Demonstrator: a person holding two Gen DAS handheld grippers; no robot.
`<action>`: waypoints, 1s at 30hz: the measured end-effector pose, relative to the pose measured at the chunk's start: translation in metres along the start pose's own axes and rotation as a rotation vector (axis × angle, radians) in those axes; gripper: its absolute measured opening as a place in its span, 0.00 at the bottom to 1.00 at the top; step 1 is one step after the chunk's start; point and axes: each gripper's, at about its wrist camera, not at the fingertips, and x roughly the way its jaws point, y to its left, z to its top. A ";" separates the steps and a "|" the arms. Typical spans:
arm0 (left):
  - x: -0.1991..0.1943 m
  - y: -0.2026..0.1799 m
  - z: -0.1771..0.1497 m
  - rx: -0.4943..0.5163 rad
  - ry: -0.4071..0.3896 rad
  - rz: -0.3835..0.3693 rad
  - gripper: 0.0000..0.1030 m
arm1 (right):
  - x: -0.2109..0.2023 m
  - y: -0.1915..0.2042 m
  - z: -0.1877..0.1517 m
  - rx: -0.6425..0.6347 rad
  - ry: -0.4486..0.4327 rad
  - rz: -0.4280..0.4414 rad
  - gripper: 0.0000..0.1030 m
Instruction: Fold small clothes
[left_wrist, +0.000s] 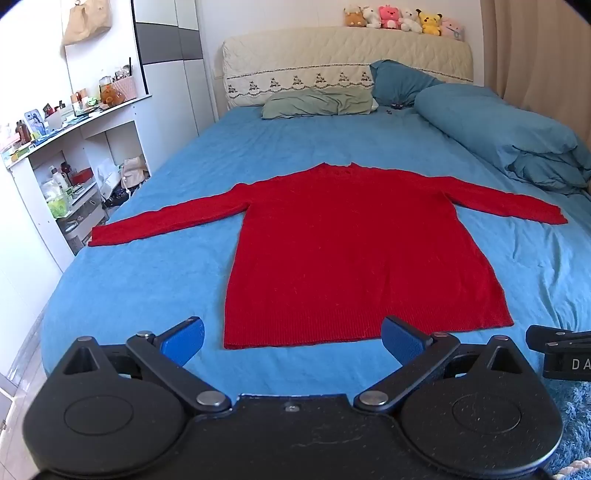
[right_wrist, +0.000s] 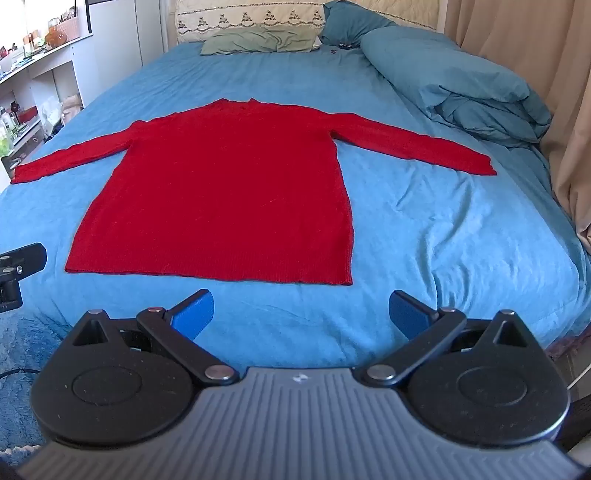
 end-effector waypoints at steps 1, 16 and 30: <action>0.000 0.001 0.000 -0.001 0.000 -0.001 1.00 | 0.000 0.000 0.000 0.001 -0.001 0.000 1.00; 0.001 0.003 0.000 -0.008 0.002 -0.004 1.00 | 0.002 0.000 -0.001 0.011 -0.006 0.004 1.00; 0.001 0.005 0.001 -0.009 0.002 -0.012 1.00 | 0.001 0.001 0.000 0.015 -0.013 0.008 1.00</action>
